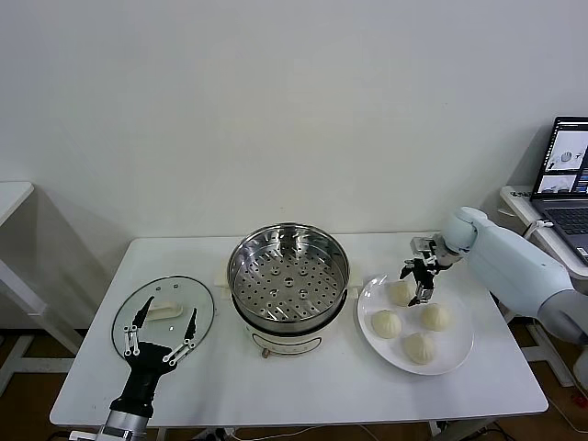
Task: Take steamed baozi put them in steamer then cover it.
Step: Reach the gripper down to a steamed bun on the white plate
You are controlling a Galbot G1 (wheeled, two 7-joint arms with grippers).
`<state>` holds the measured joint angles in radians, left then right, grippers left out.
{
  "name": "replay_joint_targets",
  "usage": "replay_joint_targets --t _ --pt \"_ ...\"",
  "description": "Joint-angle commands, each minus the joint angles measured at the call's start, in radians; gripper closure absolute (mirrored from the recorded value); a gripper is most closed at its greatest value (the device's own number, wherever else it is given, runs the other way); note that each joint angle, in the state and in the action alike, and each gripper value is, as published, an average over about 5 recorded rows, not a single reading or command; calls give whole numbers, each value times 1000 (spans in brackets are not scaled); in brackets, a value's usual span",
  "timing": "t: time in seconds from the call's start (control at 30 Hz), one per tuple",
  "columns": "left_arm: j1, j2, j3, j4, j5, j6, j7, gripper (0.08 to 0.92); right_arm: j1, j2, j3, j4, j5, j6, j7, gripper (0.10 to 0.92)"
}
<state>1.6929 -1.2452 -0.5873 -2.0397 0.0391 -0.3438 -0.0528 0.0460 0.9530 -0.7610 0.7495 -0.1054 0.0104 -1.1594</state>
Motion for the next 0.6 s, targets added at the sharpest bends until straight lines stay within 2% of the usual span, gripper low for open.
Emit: replay_joint_targets --t 0.03,0.13,0.37,0.6 --pt "1 0 -1 3 2 -4 -1 177 7 33 -13 -35 -47 2 8 218" --pt "2 -3 -2 2 2 -5 -1 177 1 36 -7 -38 -53 5 13 251" --pt "1 -3 0 1 4 -3 -2 177 -14 32 23 -15 -73 13 19 400" --pt "0 -2 7 -3 5 -1 -5 177 45 -32 -22 118 -44 19 -10 392"
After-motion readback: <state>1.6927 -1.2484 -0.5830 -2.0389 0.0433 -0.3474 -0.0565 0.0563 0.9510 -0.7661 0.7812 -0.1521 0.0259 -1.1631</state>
